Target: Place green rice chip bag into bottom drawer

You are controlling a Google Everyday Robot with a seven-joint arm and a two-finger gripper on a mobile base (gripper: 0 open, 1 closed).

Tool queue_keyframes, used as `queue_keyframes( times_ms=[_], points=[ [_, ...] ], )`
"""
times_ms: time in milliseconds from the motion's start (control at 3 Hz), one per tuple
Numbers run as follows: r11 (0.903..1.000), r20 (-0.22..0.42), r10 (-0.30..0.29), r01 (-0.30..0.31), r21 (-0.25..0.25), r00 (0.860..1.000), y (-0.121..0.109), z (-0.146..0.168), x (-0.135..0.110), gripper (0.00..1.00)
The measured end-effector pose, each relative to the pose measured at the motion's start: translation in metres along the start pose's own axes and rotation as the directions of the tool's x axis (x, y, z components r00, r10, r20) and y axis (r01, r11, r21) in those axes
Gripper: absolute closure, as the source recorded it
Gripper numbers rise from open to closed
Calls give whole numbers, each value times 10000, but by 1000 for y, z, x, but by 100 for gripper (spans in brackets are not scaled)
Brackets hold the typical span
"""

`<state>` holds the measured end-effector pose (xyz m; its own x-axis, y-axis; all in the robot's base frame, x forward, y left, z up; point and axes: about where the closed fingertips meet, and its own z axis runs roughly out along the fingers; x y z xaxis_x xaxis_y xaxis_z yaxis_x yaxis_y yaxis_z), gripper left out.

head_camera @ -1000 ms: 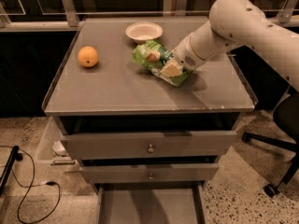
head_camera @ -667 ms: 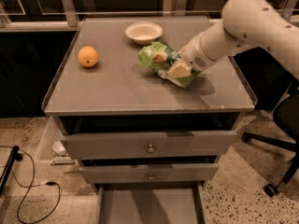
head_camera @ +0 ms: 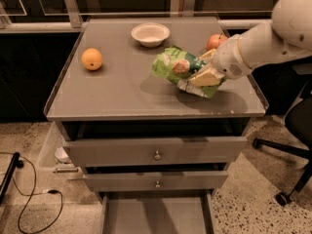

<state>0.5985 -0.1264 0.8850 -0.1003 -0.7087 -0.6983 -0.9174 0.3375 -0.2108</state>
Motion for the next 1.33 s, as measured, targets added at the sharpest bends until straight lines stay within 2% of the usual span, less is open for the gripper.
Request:
queue_keyframes(
  times_ms=[333,667,1000,1333],
  points=[
    [9982,433,-525,537,-261,9977,35,-24,-1,100],
    [9944,623,-965,990,-375,9934,70,-37,10,100],
    [9924,516,-994,1028,-676,9937,114,-36,34,100],
    [9931,126,-248,261,-1146,9996,164,-23,75,100]
  ],
)
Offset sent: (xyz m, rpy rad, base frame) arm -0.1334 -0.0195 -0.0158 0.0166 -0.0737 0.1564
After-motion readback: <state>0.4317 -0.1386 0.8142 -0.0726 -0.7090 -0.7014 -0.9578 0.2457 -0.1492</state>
